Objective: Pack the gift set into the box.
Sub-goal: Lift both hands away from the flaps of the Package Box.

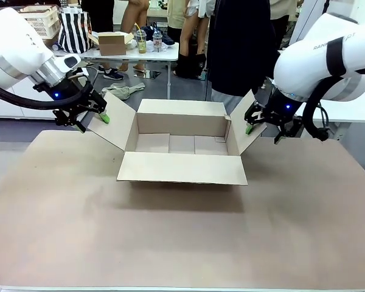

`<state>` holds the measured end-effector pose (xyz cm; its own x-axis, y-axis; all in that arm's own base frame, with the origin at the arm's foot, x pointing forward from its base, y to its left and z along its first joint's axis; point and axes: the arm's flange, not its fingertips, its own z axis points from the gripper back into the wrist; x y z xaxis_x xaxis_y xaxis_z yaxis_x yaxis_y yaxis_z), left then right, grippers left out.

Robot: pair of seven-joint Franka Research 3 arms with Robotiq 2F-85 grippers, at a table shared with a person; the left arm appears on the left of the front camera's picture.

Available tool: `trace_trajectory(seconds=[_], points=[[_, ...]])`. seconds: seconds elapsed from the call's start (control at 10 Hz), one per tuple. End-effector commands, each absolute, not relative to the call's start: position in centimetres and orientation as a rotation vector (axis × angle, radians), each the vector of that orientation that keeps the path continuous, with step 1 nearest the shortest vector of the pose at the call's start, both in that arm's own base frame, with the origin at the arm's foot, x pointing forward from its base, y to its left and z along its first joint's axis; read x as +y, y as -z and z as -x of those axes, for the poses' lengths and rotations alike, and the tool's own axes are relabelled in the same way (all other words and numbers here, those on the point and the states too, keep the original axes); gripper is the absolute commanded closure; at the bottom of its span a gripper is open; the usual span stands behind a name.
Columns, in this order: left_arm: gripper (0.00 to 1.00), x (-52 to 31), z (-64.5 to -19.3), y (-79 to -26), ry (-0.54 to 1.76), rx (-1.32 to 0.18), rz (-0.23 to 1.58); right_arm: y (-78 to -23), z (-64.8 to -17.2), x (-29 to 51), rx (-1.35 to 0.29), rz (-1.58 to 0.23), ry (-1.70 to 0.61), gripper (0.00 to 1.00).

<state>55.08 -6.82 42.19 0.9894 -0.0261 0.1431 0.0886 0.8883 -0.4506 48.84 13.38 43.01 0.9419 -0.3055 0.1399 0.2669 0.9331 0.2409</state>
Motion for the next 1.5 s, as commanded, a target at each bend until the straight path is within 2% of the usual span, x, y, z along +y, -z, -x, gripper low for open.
trace_trajectory(seconds=[0.0, 1.4], points=[[0.00, -6.89, -55.01, -42.35, 0.049, -0.134, 0.462, -43.22, -48.99, 13.63, -0.167, -0.199, 0.310, 0.00], [0.00, -6.89, -55.01, -42.35, 0.049, -0.134, 0.462, -43.22, -48.99, 13.63, -0.167, -0.199, 0.310, 0.00]])
